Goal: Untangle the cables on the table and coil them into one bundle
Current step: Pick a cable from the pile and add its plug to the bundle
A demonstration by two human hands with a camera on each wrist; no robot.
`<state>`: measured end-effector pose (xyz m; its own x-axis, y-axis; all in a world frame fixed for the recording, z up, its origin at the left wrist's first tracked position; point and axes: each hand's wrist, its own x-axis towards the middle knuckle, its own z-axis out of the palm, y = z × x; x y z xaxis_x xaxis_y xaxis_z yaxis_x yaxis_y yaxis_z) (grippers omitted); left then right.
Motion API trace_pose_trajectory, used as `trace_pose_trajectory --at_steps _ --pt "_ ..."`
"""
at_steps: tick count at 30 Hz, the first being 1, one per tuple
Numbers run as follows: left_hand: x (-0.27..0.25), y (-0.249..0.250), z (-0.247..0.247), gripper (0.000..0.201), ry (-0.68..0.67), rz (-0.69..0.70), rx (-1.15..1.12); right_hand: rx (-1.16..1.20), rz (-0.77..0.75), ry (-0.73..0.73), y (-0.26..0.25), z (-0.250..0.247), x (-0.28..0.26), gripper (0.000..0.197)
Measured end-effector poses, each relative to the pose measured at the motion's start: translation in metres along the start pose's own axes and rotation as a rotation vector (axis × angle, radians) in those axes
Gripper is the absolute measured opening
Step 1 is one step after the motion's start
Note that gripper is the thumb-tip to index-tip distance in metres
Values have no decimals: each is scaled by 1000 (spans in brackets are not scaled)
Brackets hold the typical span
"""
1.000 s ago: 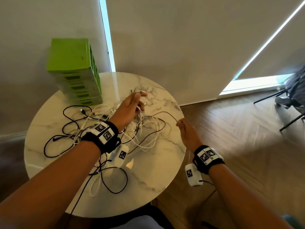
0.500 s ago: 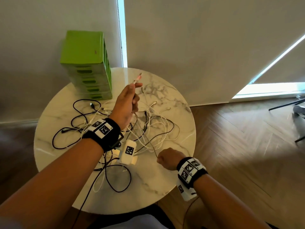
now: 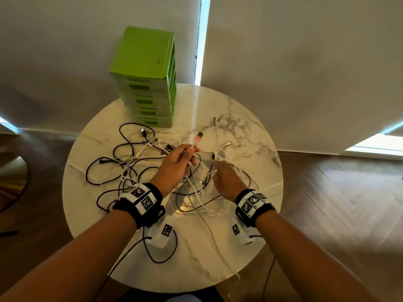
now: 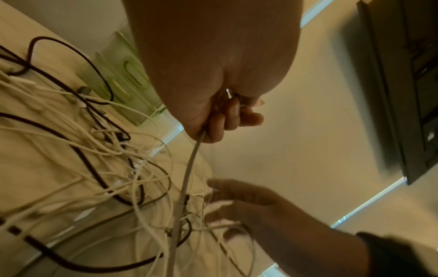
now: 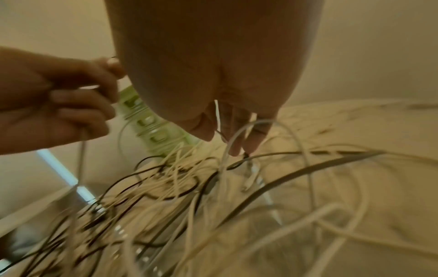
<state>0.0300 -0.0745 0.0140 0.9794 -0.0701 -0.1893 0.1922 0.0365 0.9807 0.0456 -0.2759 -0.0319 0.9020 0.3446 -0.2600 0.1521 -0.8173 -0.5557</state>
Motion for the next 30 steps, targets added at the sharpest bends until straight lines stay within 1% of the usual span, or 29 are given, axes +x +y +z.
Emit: trace_pose_trajectory --at_steps 2,4,5,6,7,9,11,13,14,17,19,22,23,24,27,28,30 --pt "0 -7 -3 26 -7 4 47 -90 -139 -26 -11 16 -3 44" --pt "4 -10 -6 26 -1 3 68 -298 -205 -90 -16 22 -6 36" --pt "7 -9 -6 26 10 -3 65 -367 -188 -134 -16 19 -5 34" --pt "9 -8 -7 26 23 -7 56 -362 -127 -161 -12 15 -1 33" --pt "12 -6 -7 26 32 -10 47 -298 -56 -157 -6 10 4 32" --pt "15 -1 -5 26 38 -9 39 -74 109 -109 11 0 18 26" --pt "17 1 -3 27 38 -9 58 123 258 -140 21 -7 32 19" --pt "18 0 -2 27 34 -14 75 147 336 -219 24 -9 47 19" --pt "19 -1 -1 27 31 -14 83 107 360 -237 26 -7 54 18" --pt "19 -5 -2 27 36 -7 123 -76 357 -198 26 3 70 22" --pt "18 -7 -2 27 48 -2 132 -83 360 -163 27 9 76 31" --pt "18 -10 -3 26 65 -13 104 -94 379 -170 26 15 80 46" --pt "18 -12 -3 26 67 -15 104 -100 374 -175 27 18 82 46" --pt "17 -13 -2 26 65 -18 109 -106 373 -184 28 20 83 42" --pt "14 -15 0 24 67 -48 76 -44 382 -197 28 20 86 21" --pt "14 -15 0 23 69 -59 52 8 395 -184 27 15 86 21" --pt "13 -16 1 23 81 -74 31 132 380 -100 24 4 84 28"
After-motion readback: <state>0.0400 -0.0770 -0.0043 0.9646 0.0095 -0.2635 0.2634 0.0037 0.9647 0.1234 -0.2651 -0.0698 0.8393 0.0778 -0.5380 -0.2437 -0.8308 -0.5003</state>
